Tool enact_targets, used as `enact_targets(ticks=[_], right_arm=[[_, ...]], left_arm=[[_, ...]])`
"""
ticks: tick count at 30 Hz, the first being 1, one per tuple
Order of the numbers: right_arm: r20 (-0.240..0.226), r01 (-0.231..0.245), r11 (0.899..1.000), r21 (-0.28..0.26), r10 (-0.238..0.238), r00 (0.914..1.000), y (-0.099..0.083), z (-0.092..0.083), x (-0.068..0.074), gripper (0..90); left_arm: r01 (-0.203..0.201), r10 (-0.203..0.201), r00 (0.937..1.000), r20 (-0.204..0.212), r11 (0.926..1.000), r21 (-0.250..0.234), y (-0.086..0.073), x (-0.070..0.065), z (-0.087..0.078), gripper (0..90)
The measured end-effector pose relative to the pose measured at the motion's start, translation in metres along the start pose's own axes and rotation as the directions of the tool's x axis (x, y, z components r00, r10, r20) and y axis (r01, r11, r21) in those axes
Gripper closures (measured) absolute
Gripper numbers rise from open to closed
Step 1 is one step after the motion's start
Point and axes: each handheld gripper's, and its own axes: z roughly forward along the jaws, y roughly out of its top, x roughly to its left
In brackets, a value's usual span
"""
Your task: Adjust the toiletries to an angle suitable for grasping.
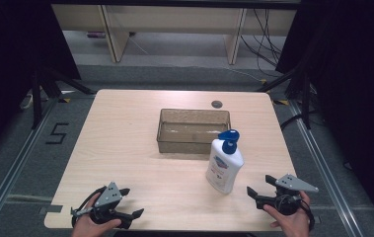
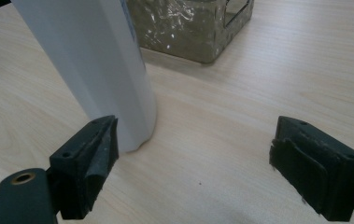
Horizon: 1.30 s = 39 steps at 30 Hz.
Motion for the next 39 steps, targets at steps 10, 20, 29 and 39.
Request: enact_targets(ticks=[10,20,29,39], right_arm=[[0.005,0.029,0.998,-0.049,-0.029,0.9996,0.006,-0.003,-0.001,17.8],[-0.024,0.021,0.994,-0.111,-0.024,0.9994,0.018,-0.013,0.003,16.2],[-0.034,0.055,0.989,-0.14,-0.06,0.9976,0.029,-0.022,0.012,17.7],[-0.041,0.088,0.983,-0.162,-0.096,0.9946,0.038,-0.028,0.02,18.8]], left_arm=[[0.011,-0.011,0.9999,-0.002,0.9999,-0.001,0.0,0.001,-0.001,15.2],[0.006,-0.006,1.0,0.0,1.0,0.003,0.0,0.0,-0.001,15.2],[0.006,-0.006,1.0,-0.003,1.0,-0.005,-0.001,0.0,0.0,15.2],[0.015,-0.015,0.9999,-0.002,0.9998,-0.009,-0.001,0.0,0.0,15.2]])
